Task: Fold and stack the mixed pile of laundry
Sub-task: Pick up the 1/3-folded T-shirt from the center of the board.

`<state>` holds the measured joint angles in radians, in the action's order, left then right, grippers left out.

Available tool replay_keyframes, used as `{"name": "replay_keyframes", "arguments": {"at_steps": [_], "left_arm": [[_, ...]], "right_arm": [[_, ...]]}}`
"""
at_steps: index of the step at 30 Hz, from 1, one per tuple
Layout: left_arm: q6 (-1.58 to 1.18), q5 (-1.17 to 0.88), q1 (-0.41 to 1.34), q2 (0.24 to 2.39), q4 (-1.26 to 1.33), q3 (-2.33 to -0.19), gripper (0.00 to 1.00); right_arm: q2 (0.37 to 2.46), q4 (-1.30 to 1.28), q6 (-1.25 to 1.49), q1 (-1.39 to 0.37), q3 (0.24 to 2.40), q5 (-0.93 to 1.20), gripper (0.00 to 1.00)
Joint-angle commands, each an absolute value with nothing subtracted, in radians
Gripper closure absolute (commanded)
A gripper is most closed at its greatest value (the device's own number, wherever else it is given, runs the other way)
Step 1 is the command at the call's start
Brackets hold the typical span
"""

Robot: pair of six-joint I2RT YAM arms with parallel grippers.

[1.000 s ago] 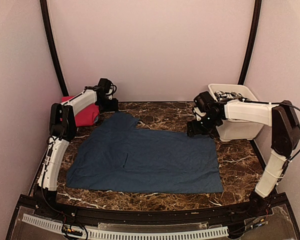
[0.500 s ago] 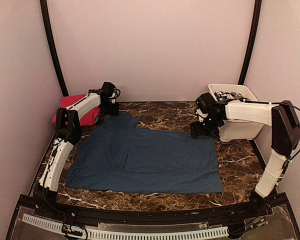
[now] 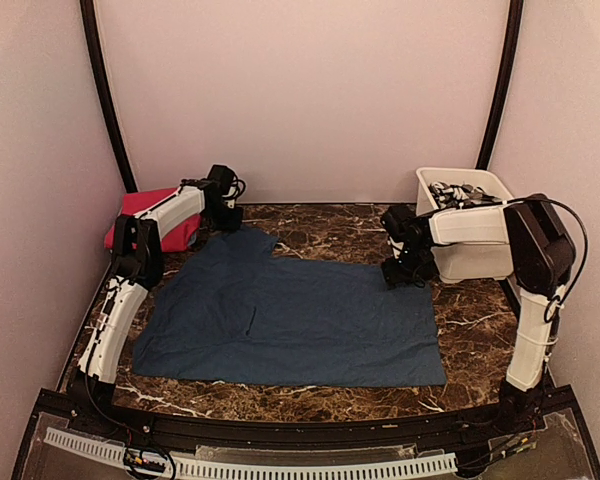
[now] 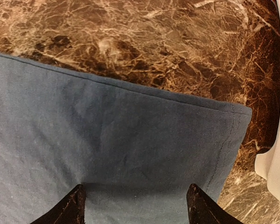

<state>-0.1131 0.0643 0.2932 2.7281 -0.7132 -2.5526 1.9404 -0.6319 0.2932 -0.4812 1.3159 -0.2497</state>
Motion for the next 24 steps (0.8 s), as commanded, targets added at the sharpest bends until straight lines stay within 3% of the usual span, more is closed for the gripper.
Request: {"name": "replay_keyframes", "arguments": {"at_steps": [1, 8, 14, 24], "left_arm": [[-0.121, 0.049, 0.253, 2.653, -0.794, -2.48, 1.0], [-0.129, 0.031, 0.249, 2.632, -0.788, -2.491, 0.93], [-0.133, 0.032, 0.249, 2.626, -0.792, -2.49, 0.9], [-0.154, 0.05, 0.242, 2.619, -0.805, -2.48, 0.9]], "right_arm": [[1.959, -0.608, 0.326, -0.472, 1.353, -0.307, 0.29], [1.948, -0.61, 0.308, -0.422, 1.385, -0.386, 0.3], [2.017, -0.591, 0.329, -0.398, 1.416, -0.45, 0.42], [2.112, -0.586, 0.396, -0.385, 1.453, -0.33, 0.56]]}}
